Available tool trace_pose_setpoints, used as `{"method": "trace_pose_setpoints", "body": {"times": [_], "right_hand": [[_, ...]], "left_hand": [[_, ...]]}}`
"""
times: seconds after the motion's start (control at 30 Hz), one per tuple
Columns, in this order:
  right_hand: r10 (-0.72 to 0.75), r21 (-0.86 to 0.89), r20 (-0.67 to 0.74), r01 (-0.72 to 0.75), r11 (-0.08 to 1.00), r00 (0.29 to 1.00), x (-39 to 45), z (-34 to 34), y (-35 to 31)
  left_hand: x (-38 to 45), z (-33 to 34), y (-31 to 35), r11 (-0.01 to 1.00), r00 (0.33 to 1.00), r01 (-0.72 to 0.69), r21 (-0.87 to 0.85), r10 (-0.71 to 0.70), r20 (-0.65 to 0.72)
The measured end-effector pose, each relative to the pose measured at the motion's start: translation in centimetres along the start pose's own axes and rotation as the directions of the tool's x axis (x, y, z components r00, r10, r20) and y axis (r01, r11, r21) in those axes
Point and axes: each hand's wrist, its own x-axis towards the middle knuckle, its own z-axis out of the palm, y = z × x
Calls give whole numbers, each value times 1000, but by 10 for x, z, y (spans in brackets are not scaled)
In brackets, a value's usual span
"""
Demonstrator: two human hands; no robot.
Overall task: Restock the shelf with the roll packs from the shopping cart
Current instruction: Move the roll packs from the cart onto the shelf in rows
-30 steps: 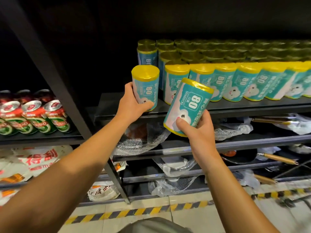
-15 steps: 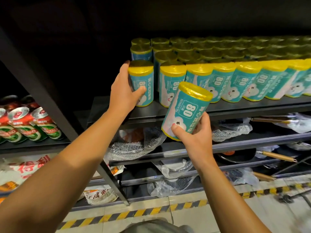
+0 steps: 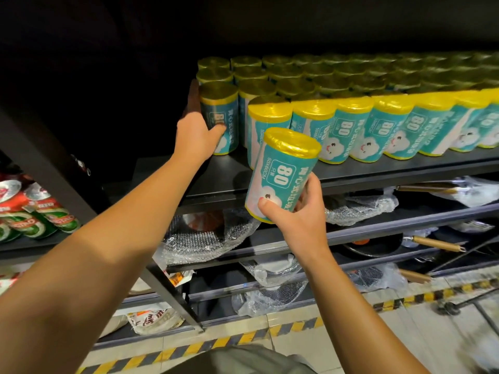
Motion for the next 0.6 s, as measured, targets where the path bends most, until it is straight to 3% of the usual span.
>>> {"method": "trace_pose_setpoints", "body": {"times": [0.13, 0.3, 0.4, 0.5, 0.6], "right_hand": [[-12, -17, -1, 12, 1000, 1000, 1, 5, 1], [-26, -39, 11, 26, 999, 1000, 3, 10, 0], [-46, -40, 25, 47, 998, 999, 5, 15, 0], [-68, -62, 47, 71, 996, 997, 9, 24, 0], [-103, -92, 50, 107, 990, 993, 14, 35, 0]], "left_hand": [[-1, -6, 2, 997, 999, -33, -67, 34, 20], [-12, -17, 4, 998, 998, 52, -27, -52, -23], [-44, -28, 11, 967, 994, -75, -243, 53, -96], [-80, -39, 19, 875, 988, -143, -462, 152, -17], [-105, -43, 22, 870, 966, -132, -476, 221, 135]]}}
